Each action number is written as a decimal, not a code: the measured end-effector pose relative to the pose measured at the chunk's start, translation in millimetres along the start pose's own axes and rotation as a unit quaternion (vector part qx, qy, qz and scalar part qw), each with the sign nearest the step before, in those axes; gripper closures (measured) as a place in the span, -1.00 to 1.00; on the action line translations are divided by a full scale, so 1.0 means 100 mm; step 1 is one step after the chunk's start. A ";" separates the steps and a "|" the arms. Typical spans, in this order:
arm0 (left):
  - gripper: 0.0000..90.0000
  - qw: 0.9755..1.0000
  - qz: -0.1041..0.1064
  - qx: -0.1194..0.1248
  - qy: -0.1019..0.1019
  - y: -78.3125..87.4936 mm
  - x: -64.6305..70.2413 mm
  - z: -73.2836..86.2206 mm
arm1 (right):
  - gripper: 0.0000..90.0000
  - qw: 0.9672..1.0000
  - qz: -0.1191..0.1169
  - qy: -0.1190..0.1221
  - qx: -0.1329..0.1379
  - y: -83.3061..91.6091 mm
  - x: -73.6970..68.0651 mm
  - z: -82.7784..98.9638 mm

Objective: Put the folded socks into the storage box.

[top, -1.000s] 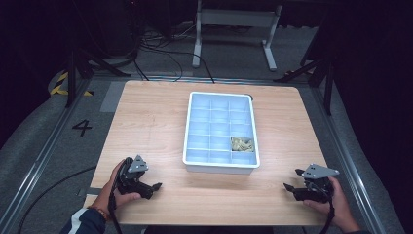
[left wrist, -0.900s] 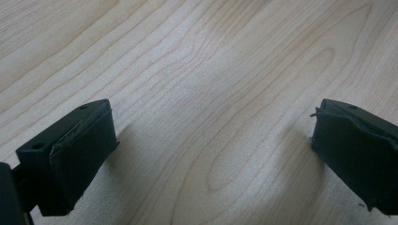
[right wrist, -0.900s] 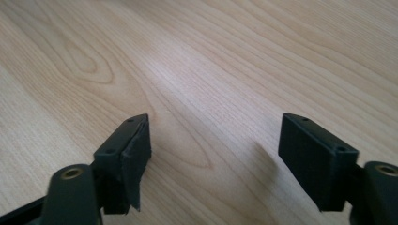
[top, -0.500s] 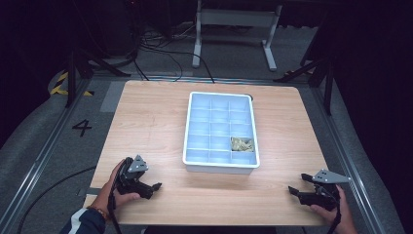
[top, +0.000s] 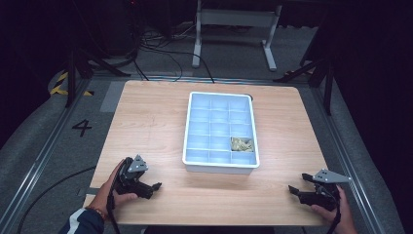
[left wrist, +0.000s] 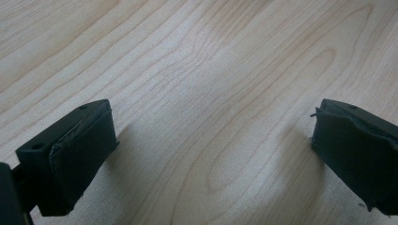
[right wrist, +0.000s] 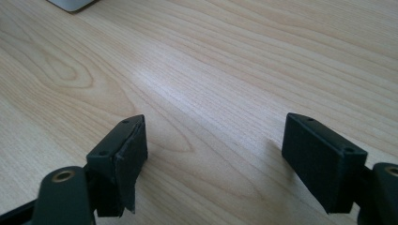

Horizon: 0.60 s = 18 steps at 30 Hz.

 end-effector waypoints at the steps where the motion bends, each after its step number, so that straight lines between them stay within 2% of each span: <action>1: -0.99 1.000 -0.001 0.000 0.000 0.00 0.00 0.00 | -0.49 1.000 0.000 0.000 0.000 0.00 0.00 0.00; 18: -1.00 1.000 0.001 0.000 0.001 -0.01 0.00 -0.01 | -0.49 1.000 0.001 -0.003 0.000 0.00 0.00 0.00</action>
Point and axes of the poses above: each handheld gripper's, and its own axes: y roughly backward along the jaws, z roughly out of its underside, x roughly to its right, the point moved 4 cm from there along -y, roughly forward along the jaws
